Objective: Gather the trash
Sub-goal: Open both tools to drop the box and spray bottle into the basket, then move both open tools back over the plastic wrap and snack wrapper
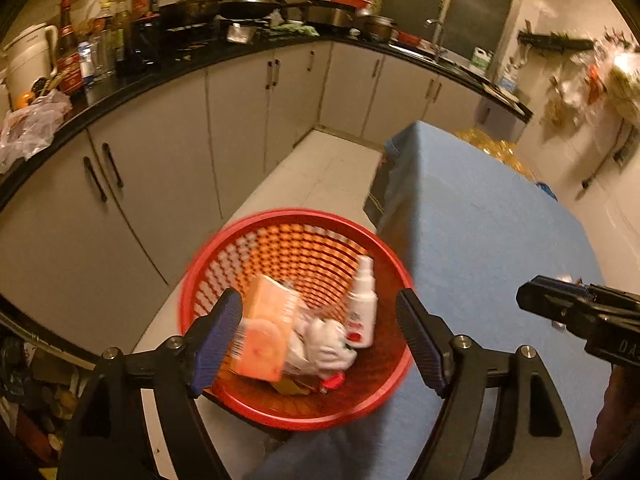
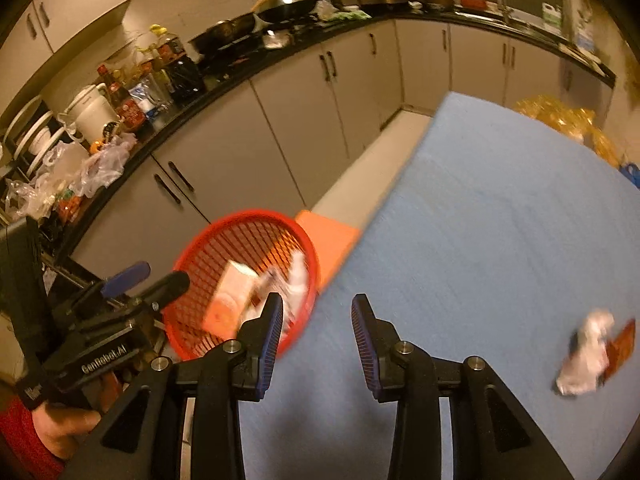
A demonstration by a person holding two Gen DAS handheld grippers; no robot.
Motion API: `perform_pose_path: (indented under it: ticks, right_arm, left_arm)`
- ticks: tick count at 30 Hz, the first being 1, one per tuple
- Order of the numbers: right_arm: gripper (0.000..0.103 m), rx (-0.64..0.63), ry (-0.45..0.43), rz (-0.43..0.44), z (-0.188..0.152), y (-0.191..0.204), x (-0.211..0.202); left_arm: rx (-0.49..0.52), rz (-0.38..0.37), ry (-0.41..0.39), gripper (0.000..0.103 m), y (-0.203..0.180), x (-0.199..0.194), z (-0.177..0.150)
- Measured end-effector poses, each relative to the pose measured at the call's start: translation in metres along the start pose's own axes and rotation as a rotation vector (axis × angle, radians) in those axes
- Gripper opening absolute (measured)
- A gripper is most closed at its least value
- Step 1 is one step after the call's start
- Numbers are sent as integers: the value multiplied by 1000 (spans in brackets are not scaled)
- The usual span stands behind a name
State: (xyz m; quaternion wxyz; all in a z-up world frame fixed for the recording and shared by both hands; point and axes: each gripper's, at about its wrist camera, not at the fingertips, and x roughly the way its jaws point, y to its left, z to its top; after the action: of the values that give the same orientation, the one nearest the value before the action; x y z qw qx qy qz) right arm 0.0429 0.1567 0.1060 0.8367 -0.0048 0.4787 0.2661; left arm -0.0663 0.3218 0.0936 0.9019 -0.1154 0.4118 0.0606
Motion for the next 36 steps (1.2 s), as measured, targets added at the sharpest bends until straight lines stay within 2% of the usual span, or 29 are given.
perform_pose_path:
  ticks: [12, 16, 19, 26, 32, 36]
  right_arm:
    - [39, 151, 0, -73, -62, -80, -48]
    - [40, 218, -7, -113, -83, -112, -69]
    - [44, 269, -18, -149, -99, -135, -86]
    - [45, 378, -31, -204, -136, -186, -125]
    - [45, 428, -44, -246, -162, -220, -159]
    - [45, 458, -49, -272, -177, -241, -178]
  left_arm:
    - [130, -86, 43, 78, -89, -1, -21]
    - [179, -129, 63, 78, -128, 0, -27]
    - [218, -167, 83, 78, -158, 0, -32]
    - [325, -255, 132, 78, -231, 9, -43]
    - [340, -330, 226, 83, -290, 48, -35]
    - [322, -338, 269, 83, -321, 84, -25]
